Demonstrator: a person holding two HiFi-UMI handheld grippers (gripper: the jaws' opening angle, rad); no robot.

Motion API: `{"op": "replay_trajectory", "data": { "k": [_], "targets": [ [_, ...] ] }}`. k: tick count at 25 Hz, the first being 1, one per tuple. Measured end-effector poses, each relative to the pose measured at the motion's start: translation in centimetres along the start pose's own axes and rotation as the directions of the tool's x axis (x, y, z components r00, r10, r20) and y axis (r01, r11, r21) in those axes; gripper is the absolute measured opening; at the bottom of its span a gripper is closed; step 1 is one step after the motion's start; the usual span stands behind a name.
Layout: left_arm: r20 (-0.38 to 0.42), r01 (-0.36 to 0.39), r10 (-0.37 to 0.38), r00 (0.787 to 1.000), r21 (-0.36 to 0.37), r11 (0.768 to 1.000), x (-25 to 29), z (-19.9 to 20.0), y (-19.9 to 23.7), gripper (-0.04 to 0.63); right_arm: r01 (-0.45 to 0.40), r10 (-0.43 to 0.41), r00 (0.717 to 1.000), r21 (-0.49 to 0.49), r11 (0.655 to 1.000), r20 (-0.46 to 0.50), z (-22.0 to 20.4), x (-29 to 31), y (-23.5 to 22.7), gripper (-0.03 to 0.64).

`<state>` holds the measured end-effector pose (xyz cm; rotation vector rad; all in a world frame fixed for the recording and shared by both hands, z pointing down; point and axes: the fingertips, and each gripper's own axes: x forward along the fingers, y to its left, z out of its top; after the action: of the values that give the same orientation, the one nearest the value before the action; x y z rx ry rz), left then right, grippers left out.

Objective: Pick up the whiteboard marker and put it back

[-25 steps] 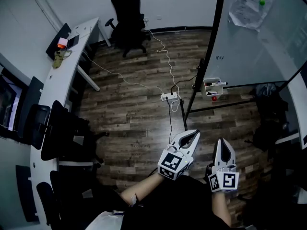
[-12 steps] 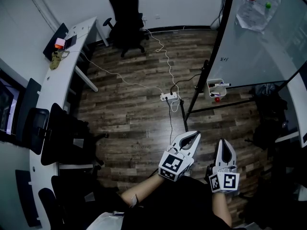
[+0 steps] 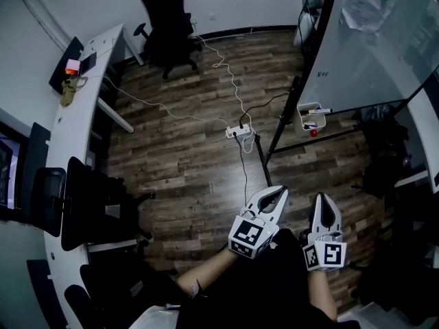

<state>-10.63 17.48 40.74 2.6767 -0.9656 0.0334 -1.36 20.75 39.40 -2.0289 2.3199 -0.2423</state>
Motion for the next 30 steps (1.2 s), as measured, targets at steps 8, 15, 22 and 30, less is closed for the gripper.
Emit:
{"op": "replay_trajectory", "data": {
  "k": [8,15,22,30],
  "targets": [
    [-0.005,-0.001,0.001,1.000,0.002,1.000,1.4,0.0,0.3,0.008,0.010,-0.010,1.000,0.010,1.000,-0.005,-0.3,1.1,-1.6,0.015],
    [0.005,-0.023,0.023,1.000,0.036,0.999,5.8,0.7,0.5,0.008,-0.011,0.011,1.000,0.017,1.000,-0.002,0.1,4.2,-5.1,0.015],
    [0.008,-0.057,0.057,0.998,0.047,0.997,10.7,1.8,1.1,0.008,-0.052,0.052,0.999,0.024,0.998,-0.004,0.9,7.8,-8.8,0.015],
    [0.006,-0.100,0.100,0.995,0.061,0.993,15.0,2.4,1.3,0.008,-0.086,0.087,0.996,0.043,0.995,-0.014,1.3,10.4,-12.3,0.015]
  ]
}}
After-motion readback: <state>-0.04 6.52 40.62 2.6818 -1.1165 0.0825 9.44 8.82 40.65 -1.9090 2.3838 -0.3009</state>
